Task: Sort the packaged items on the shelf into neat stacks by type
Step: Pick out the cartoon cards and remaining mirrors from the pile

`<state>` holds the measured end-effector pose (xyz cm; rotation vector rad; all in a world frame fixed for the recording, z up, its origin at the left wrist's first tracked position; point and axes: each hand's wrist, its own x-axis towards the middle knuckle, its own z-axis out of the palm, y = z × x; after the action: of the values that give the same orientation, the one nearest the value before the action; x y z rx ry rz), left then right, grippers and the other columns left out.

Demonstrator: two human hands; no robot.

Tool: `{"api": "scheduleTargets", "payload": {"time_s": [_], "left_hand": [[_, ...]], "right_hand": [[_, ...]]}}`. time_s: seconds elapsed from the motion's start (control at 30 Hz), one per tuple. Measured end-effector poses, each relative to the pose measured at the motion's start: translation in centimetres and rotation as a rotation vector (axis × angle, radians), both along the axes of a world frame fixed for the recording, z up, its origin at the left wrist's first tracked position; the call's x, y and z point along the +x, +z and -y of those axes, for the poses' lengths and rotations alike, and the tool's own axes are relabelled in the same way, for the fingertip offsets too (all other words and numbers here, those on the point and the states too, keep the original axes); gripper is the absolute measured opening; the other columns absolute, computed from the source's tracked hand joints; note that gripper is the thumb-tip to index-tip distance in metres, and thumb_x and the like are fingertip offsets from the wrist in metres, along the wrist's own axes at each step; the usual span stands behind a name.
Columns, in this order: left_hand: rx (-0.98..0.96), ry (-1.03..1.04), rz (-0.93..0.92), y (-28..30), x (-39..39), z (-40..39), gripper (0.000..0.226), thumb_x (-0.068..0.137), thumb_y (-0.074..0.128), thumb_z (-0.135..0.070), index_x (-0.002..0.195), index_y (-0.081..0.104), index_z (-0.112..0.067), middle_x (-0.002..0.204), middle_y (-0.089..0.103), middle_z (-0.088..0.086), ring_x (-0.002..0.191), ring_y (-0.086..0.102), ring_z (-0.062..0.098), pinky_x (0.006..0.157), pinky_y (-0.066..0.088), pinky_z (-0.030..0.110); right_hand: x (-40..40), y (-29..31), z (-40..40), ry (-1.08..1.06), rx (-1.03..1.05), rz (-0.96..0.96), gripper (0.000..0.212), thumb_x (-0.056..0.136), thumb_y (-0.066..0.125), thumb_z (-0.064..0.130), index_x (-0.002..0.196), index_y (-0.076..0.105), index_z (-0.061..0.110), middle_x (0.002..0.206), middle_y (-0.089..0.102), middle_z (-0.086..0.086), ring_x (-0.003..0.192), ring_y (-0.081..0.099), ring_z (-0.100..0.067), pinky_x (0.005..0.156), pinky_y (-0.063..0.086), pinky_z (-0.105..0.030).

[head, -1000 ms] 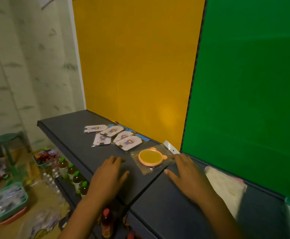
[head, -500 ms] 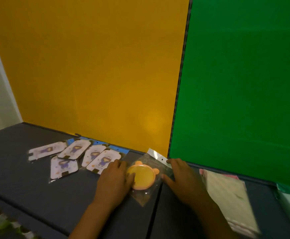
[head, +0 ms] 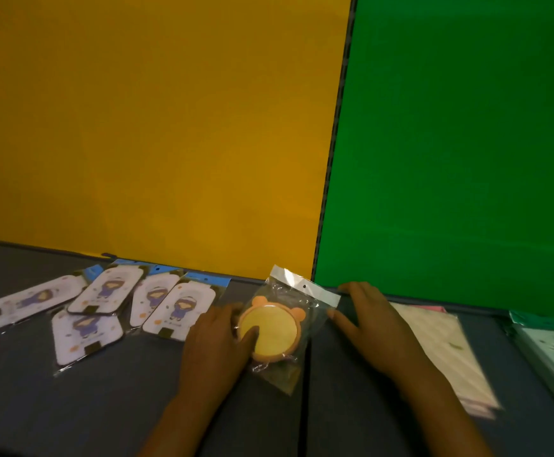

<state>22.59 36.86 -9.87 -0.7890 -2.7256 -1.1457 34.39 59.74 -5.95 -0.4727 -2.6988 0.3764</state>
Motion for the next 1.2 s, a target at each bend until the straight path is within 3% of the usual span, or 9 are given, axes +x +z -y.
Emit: {"api": "scheduleTargets", "payload": {"time_s": [0.17,0.37,0.53,0.63,0.77,0.93,1.03,1.2], "left_hand": [[0.071,0.021,0.029,0.7,0.3,-0.5,0.051,0.083,0.067,-0.042,0.129,0.051,-0.026,0.118,0.058,-0.006,0.1,0.05,0.006,0.086,0.043,0.027],[0.18,0.05,0.152,1.6,0.4,-0.5,0.051,0.079,0.075,-0.026,0.126,0.056,-0.019,0.101,0.056,-0.011,0.094,0.053,0.007,0.071,0.037,0.012],[0.299,0.064,0.413,3.3,0.6,-0.4,0.049,0.079,0.075,-0.014,0.125,0.058,-0.015,0.106,0.06,-0.005,0.099,0.059,0.015,0.086,0.052,0.033],[0.413,0.063,0.526,4.4,1.2,0.2,0.033,0.083,0.069,-0.01,0.114,0.063,-0.018,0.097,0.066,-0.006,0.09,0.064,0.012,0.078,0.056,0.033],[0.485,0.092,0.553,5.4,1.5,2.4,0.023,0.088,0.063,-0.011,0.109,0.067,-0.018,0.104,0.071,0.005,0.093,0.068,0.02,0.08,0.057,0.039],[0.656,0.123,0.533,6.9,1.2,6.3,0.023,0.089,0.06,-0.009,0.106,0.067,-0.022,0.105,0.068,0.003,0.096,0.065,0.023,0.07,0.052,0.032],[0.776,0.149,0.518,7.4,0.1,8.7,0.026,0.089,0.06,-0.008,0.111,0.064,-0.021,0.105,0.066,0.002,0.094,0.063,0.022,0.067,0.049,0.029],[0.971,0.163,0.586,7.0,-2.8,12.7,0.035,0.088,0.06,-0.005,0.121,0.062,-0.017,0.116,0.066,0.014,0.102,0.064,0.032,0.085,0.054,0.043]], "right_hand": [[0.2,0.0,-0.4,0.004,-0.013,-0.026,0.043,0.093,0.05,0.053,0.125,0.046,0.026,0.121,0.05,0.007,0.11,0.048,-0.011,0.084,0.042,-0.025],[0.2,0.2,-0.2,0.032,-0.055,-0.055,0.045,0.093,0.05,0.051,0.13,0.044,0.026,0.126,0.049,0.007,0.115,0.047,-0.011,0.091,0.043,-0.026],[0.3,0.2,-0.1,0.06,-0.116,-0.066,0.044,0.094,0.051,0.05,0.13,0.045,0.026,0.127,0.048,0.007,0.116,0.046,-0.011,0.094,0.042,-0.028],[0.3,0.2,-0.1,0.079,-0.148,-0.095,0.042,0.093,0.052,0.049,0.129,0.045,0.028,0.125,0.048,0.008,0.115,0.046,-0.01,0.094,0.041,-0.027],[0.4,0.3,0.1,0.084,-0.174,-0.089,0.044,0.093,0.052,0.048,0.132,0.044,0.028,0.129,0.048,0.008,0.117,0.045,-0.008,0.092,0.035,-0.021],[0.1,0.7,1.6,0.098,-0.162,-0.062,0.043,0.093,0.051,0.049,0.131,0.043,0.03,0.132,0.048,0.007,0.119,0.046,-0.01,0.096,0.04,-0.026],[-0.7,1.0,3.5,0.12,-0.171,-0.065,0.039,0.094,0.052,0.046,0.129,0.045,0.028,0.129,0.049,0.006,0.116,0.047,-0.011,0.087,0.036,-0.022],[-3.0,1.6,7.4,0.136,-0.15,-0.004,0.037,0.094,0.05,0.05,0.122,0.049,0.026,0.123,0.052,0.006,0.111,0.05,-0.011,0.086,0.042,-0.025]]}}
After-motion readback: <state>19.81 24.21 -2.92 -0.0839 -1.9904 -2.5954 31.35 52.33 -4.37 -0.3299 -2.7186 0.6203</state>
